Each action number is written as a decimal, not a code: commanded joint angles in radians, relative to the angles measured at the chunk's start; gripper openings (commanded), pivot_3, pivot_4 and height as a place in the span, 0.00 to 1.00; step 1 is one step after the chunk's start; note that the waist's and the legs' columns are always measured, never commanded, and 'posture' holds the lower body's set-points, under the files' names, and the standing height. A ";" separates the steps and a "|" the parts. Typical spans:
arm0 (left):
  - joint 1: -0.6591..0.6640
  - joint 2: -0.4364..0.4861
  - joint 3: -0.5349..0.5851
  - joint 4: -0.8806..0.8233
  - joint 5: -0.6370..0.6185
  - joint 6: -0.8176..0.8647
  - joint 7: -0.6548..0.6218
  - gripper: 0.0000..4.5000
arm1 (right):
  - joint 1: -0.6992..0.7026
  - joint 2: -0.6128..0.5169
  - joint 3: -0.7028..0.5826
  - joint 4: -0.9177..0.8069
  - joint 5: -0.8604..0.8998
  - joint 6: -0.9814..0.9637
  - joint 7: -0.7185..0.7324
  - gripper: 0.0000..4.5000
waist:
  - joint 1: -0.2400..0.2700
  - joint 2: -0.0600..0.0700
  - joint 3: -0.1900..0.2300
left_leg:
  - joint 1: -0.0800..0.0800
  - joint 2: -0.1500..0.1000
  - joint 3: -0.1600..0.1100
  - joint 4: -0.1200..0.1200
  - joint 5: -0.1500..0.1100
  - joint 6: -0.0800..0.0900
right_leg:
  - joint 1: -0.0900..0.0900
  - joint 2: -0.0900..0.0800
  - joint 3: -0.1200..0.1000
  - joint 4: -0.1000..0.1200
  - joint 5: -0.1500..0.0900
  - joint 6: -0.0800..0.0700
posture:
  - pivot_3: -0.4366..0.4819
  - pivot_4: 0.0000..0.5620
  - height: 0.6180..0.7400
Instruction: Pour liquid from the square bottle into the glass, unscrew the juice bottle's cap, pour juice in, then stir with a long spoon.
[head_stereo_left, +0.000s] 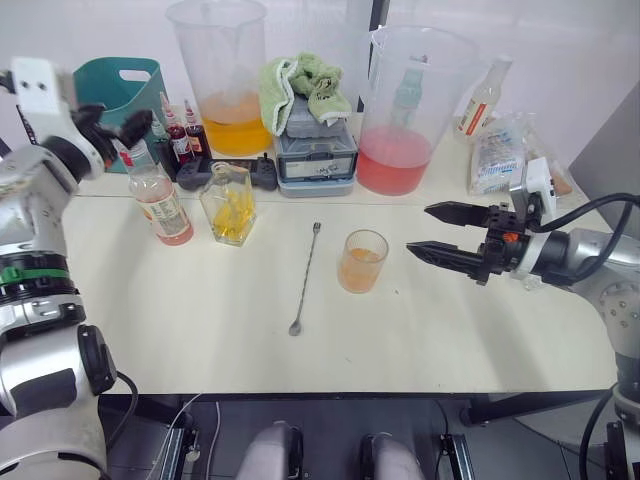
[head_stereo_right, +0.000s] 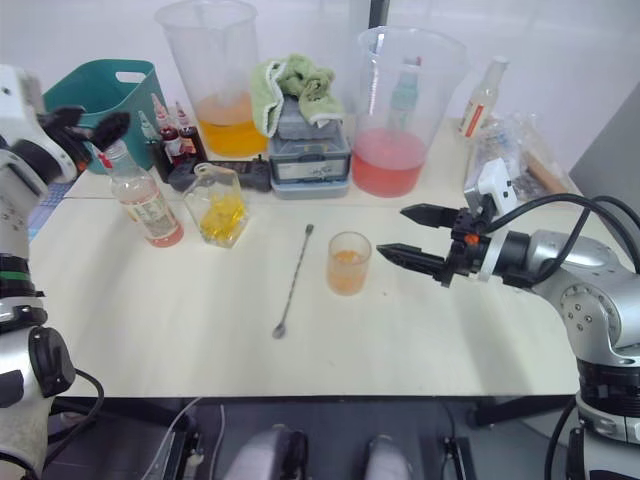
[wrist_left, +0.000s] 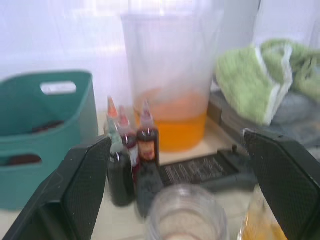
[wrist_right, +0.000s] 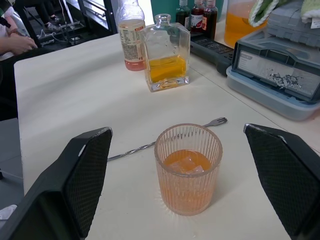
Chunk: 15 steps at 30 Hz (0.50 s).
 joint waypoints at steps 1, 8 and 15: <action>-0.084 0.038 0.061 -0.097 -0.066 0.014 0.010 0.99 | -0.023 -0.001 -0.004 0.002 0.002 -0.010 0.014 1.00 | 0.000 0.000 0.000 | 0.000 0.000 0.000 0.000 0.000 0.000 | 0.000 0.000 0.000 0.000 0.000 0.000 | 0.48 0.27 0.99; -0.142 0.062 0.041 -0.322 -0.227 0.241 -0.060 0.99 | -0.045 0.004 0.017 0.038 -0.015 -0.031 0.037 1.00 | -0.003 -0.001 0.000 | 0.000 0.000 0.000 0.000 0.000 0.000 | 0.000 0.000 0.000 0.001 0.000 0.000 | 0.48 0.27 0.99; 0.072 0.099 0.014 -0.692 -0.408 0.464 -0.130 0.99 | -0.048 0.008 0.032 0.071 -0.047 -0.043 0.056 1.00 | -0.019 0.000 0.000 | 0.001 0.000 0.000 -0.001 0.001 -0.001 | 0.000 0.000 0.001 0.001 0.000 0.000 | 0.48 0.27 0.99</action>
